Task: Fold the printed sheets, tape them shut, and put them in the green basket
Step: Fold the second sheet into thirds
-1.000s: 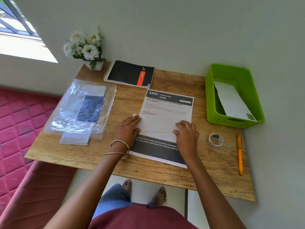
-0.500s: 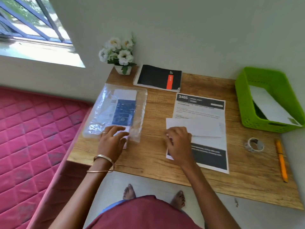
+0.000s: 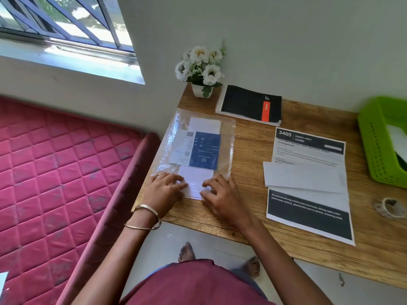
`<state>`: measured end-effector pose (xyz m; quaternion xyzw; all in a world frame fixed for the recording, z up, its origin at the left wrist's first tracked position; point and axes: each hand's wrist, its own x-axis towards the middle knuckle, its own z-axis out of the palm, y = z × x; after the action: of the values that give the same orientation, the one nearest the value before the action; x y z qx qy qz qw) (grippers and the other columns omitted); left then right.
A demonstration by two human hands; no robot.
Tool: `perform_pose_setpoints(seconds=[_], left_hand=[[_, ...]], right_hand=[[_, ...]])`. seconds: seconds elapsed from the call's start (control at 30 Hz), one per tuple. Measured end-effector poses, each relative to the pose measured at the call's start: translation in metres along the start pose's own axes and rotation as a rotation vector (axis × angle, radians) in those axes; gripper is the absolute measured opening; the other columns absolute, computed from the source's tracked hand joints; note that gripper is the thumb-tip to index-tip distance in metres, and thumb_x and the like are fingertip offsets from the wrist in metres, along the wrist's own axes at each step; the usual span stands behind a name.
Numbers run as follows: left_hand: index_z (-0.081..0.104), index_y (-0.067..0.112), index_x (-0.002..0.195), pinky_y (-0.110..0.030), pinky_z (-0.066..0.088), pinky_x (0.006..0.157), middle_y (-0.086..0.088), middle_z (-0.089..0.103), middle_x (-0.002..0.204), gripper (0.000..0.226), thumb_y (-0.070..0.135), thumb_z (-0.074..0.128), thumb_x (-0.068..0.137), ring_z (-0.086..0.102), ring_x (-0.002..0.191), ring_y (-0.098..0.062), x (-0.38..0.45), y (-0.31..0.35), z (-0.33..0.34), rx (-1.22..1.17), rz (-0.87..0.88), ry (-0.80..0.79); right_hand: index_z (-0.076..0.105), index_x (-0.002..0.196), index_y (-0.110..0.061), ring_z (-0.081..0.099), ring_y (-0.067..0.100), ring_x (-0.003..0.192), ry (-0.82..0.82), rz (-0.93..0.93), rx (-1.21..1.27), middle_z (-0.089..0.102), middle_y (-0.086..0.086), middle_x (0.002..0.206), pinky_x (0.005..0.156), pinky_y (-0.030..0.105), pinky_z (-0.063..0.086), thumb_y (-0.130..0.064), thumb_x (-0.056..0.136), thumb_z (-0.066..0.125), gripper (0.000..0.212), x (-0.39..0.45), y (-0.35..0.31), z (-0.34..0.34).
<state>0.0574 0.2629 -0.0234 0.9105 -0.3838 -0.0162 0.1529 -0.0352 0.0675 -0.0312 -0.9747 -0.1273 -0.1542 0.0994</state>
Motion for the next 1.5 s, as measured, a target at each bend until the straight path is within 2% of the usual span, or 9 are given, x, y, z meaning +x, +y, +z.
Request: perform_pose_setpoints(seconds=[0.33, 0.53, 0.67, 0.83, 0.97, 1.03, 1.23, 1.4, 1.5], left_hand=[[0.073, 0.031, 0.085, -0.036, 0.053, 0.069, 0.004, 0.068, 0.095, 0.028, 0.039, 0.049, 0.074, 0.064, 0.079, -0.024, 0.004, -0.014, 0.002, 0.125, 0.225, 0.026], [0.068, 0.022, 0.088, -0.037, 0.053, 0.065, -0.002, 0.068, 0.098, 0.018, 0.03, 0.053, 0.084, 0.063, 0.078, -0.027, 0.001, -0.019, 0.011, 0.085, 0.313, 0.162], [0.051, 0.021, 0.09, -0.038, 0.05, 0.072, -0.001, 0.068, 0.099, 0.007, 0.02, 0.057, 0.086, 0.062, 0.08, -0.026, 0.002, -0.019, 0.014, 0.08, 0.346, 0.229], [0.06, 0.029, 0.085, -0.033, 0.037, 0.084, 0.009, 0.065, 0.105, 0.004, 0.032, 0.058, 0.085, 0.056, 0.1, -0.018, -0.001, -0.006, 0.001, -0.083, 0.165, 0.322], [0.056, 0.038, 0.113, -0.041, 0.025, 0.098, 0.012, 0.058, 0.121, 0.055, 0.073, 0.048, 0.071, 0.047, 0.117, -0.013, -0.007, -0.014, -0.004, -0.123, 0.057, 0.185], [0.049, 0.04, 0.123, -0.047, 0.02, 0.102, 0.013, 0.055, 0.126, 0.074, 0.081, 0.046, 0.062, 0.042, 0.122, -0.01, -0.011, -0.018, 0.0, -0.105, 0.004, 0.117], [0.051, 0.046, 0.115, -0.057, 0.014, 0.105, 0.014, 0.053, 0.127, 0.06, 0.067, 0.064, 0.061, 0.042, 0.124, -0.014, -0.003, -0.014, 0.009, -0.064, -0.171, 0.042], [0.057, 0.047, 0.107, -0.054, 0.007, 0.106, 0.015, 0.051, 0.125, 0.053, 0.067, 0.068, 0.059, 0.042, 0.124, -0.017, 0.003, -0.006, 0.008, -0.057, -0.245, 0.015], [0.059, 0.046, 0.107, -0.052, 0.005, 0.106, 0.016, 0.049, 0.126, 0.052, 0.064, 0.071, 0.06, 0.039, 0.126, -0.016, 0.008, -0.003, 0.007, -0.038, -0.293, 0.002]], right_hand=[[0.07, 0.085, -0.001, 0.06, 0.024, 0.084, -0.017, -0.107, -0.05, 0.067, 0.01, 0.092, 0.062, 0.033, 0.05, -0.012, 0.083, 0.069, 0.011, 0.005, -0.004, 0.003], [0.068, 0.08, 0.0, 0.059, 0.026, 0.076, 0.0, -0.23, -0.181, 0.066, 0.012, 0.086, 0.06, 0.037, 0.047, -0.002, 0.09, 0.056, 0.016, 0.005, -0.002, 0.01], [0.068, 0.087, -0.005, 0.06, 0.026, 0.085, 0.018, -0.164, -0.096, 0.067, 0.01, 0.093, 0.068, 0.039, 0.048, -0.016, 0.091, 0.054, 0.019, 0.002, -0.003, 0.004], [0.07, 0.094, -0.012, 0.052, 0.021, 0.102, 0.141, 0.123, 0.197, 0.064, 0.005, 0.104, 0.082, 0.038, 0.041, -0.026, 0.085, 0.063, 0.018, -0.004, -0.004, -0.008], [0.073, 0.089, -0.013, 0.051, 0.016, 0.097, 0.253, 0.3, 0.458, 0.065, -0.001, 0.096, 0.08, 0.041, 0.045, -0.026, 0.081, 0.067, 0.016, 0.0, -0.004, -0.021], [0.074, 0.087, -0.014, 0.052, 0.013, 0.094, 0.274, 0.332, 0.53, 0.066, -0.003, 0.093, 0.079, 0.042, 0.047, -0.029, 0.079, 0.068, 0.018, 0.003, -0.004, -0.028], [0.075, 0.086, -0.021, 0.055, 0.009, 0.093, 0.168, 0.294, 0.592, 0.069, -0.011, 0.089, 0.082, 0.048, 0.042, -0.037, 0.077, 0.069, 0.02, 0.003, -0.003, -0.041], [0.074, 0.087, -0.014, 0.062, 0.007, 0.08, 0.118, 0.191, 0.741, 0.071, -0.004, 0.084, 0.073, 0.026, 0.049, -0.021, 0.079, 0.074, 0.011, 0.012, -0.008, -0.076], [0.073, 0.09, -0.011, 0.063, 0.004, 0.076, 0.14, 0.178, 0.845, 0.07, -0.005, 0.083, 0.066, 0.024, 0.052, -0.017, 0.08, 0.073, 0.012, 0.021, -0.009, -0.102]])
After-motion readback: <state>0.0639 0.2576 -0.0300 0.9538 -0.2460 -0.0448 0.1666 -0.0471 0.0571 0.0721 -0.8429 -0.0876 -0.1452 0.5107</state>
